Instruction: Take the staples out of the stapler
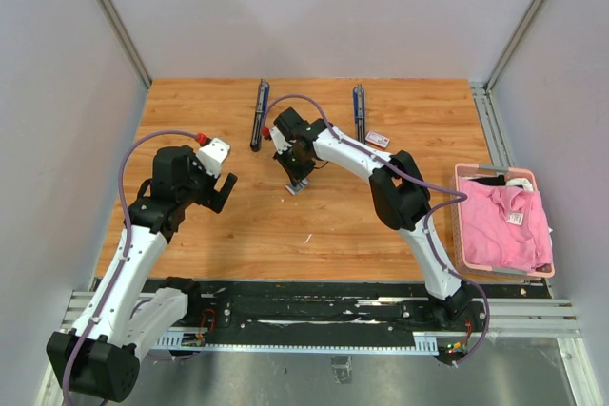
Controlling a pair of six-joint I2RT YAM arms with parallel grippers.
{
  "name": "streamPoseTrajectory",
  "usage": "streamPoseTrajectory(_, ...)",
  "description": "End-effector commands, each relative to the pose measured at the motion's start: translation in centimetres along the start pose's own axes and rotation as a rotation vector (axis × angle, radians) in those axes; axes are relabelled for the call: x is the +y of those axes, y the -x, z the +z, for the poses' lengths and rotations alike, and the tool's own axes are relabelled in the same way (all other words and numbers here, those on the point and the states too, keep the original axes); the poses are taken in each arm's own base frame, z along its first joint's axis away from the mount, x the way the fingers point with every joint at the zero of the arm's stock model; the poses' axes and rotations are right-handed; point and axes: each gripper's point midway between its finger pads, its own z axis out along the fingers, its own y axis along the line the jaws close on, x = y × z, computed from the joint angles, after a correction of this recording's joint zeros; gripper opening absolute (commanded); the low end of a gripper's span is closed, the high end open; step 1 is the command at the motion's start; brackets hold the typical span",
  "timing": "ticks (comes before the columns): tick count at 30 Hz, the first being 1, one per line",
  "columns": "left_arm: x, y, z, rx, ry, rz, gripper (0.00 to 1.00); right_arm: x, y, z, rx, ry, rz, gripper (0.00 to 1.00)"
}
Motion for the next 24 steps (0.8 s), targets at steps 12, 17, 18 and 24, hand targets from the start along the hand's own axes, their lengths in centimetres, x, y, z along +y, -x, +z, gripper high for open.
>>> streamPoseTrajectory(12,0.28,0.26,-0.09,-0.018,0.014,0.004,0.98,0.96,-0.42,-0.01,0.024,-0.012,-0.009,0.05)
streamPoseTrajectory(17,0.28,0.24,-0.12,-0.018,0.014,0.004,0.98,1.10,-0.37,-0.22,0.021,-0.014,-0.014,0.07)
streamPoseTrajectory(18,0.28,0.25,-0.14,-0.018,0.014,0.004,0.98,1.18,-0.32,-0.28,0.019,-0.014,-0.015,0.07)
streamPoseTrajectory(24,0.28,0.26,-0.15,-0.018,0.014,0.004,0.98,1.51,-0.25,-0.34,0.017,-0.015,-0.026,0.08)
